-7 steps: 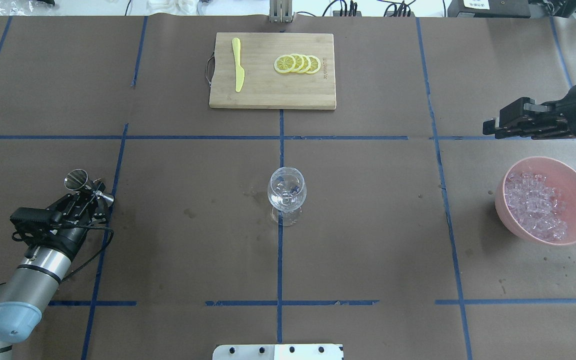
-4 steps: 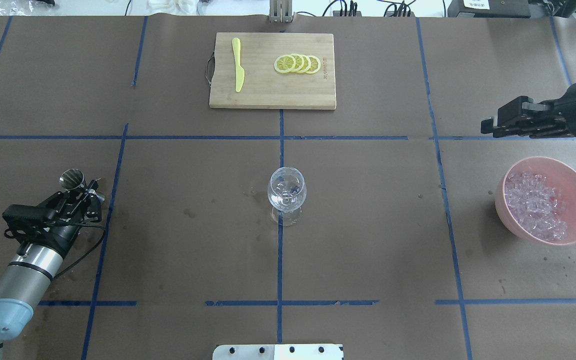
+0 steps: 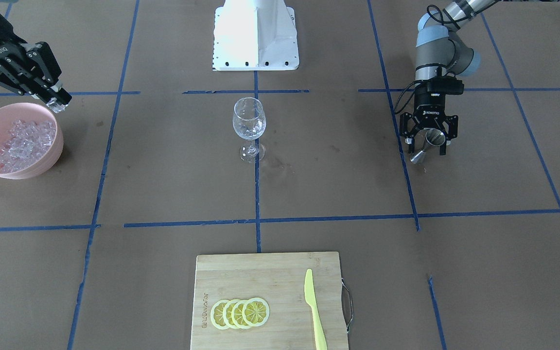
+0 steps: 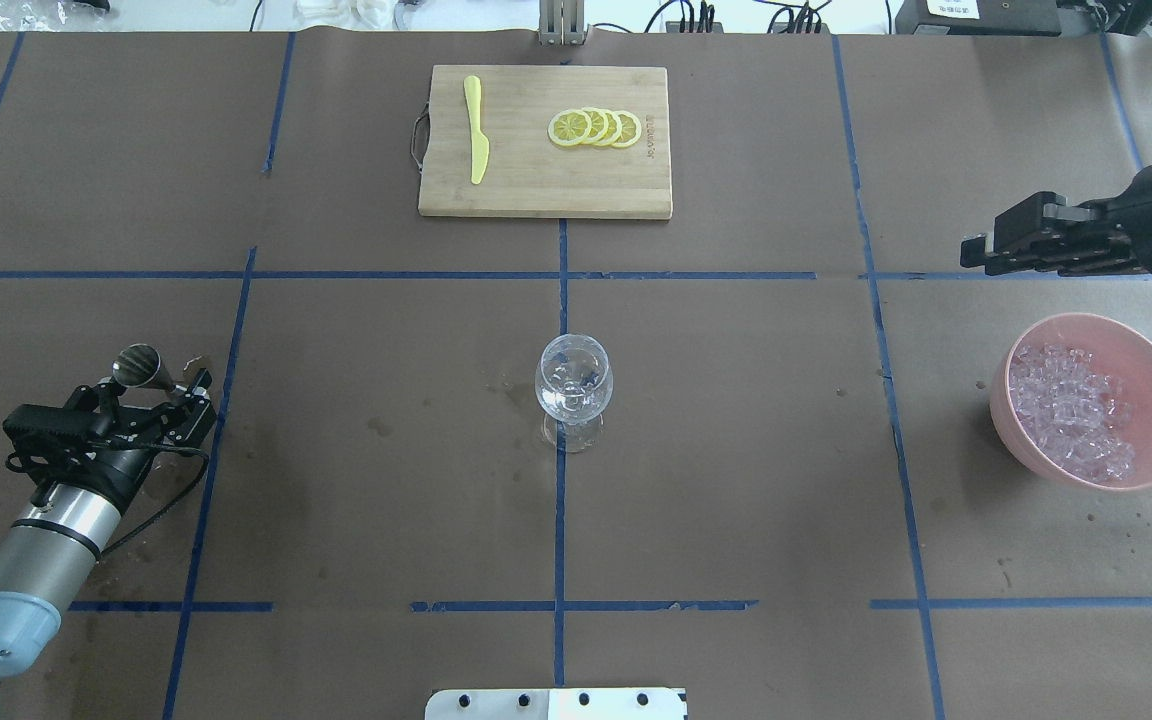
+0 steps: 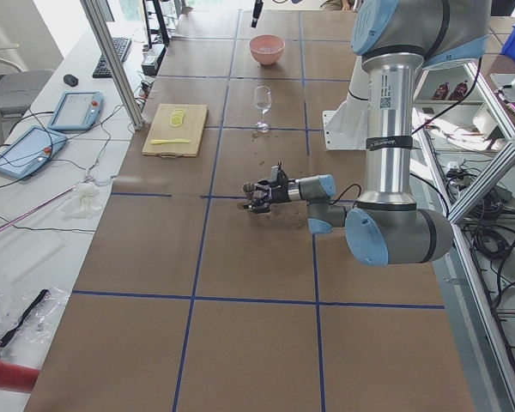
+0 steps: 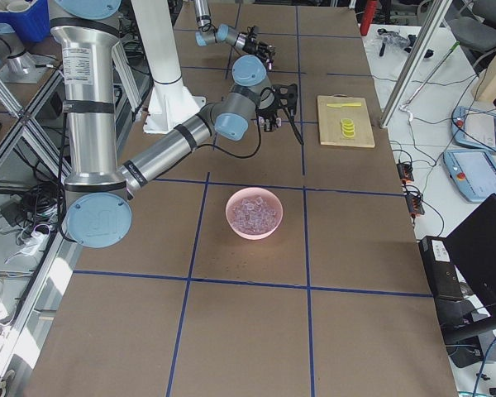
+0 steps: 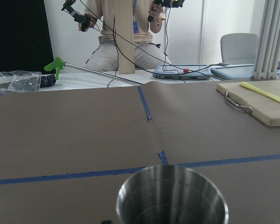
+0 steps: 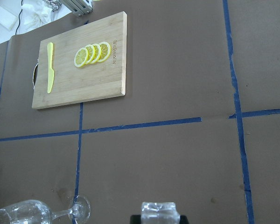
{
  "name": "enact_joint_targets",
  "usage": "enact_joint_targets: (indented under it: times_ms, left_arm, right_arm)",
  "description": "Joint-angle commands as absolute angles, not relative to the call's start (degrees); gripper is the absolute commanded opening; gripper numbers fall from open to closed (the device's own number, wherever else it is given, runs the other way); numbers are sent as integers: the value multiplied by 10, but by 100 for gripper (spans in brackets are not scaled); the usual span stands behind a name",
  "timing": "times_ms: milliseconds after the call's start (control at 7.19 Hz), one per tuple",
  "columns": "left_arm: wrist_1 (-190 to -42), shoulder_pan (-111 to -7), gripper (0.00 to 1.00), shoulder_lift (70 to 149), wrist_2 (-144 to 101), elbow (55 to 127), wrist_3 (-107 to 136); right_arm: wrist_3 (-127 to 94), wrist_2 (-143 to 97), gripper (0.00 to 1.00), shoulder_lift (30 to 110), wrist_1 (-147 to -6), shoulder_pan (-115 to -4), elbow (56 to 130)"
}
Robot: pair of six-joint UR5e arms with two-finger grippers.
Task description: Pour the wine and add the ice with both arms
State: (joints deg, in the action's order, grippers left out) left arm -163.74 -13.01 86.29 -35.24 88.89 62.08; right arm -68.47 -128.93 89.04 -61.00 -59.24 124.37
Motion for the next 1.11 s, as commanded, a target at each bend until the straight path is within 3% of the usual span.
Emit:
enact_joint_targets:
  times_ms: [0,278,974]
  left_arm:
    - [-1628,-137,100,841,-410,921,608]
    - [-1593,-138,100,814,-432,969,608]
    - [-1588,-138,100,775,-514,981,614]
  right_arm:
    - [-685,-1289,0,886,-610,-592,1244]
    - [-690,-1297,0,859,-614,-588,1244]
    - [-792,-1303,0,735,-647,-489,1239]
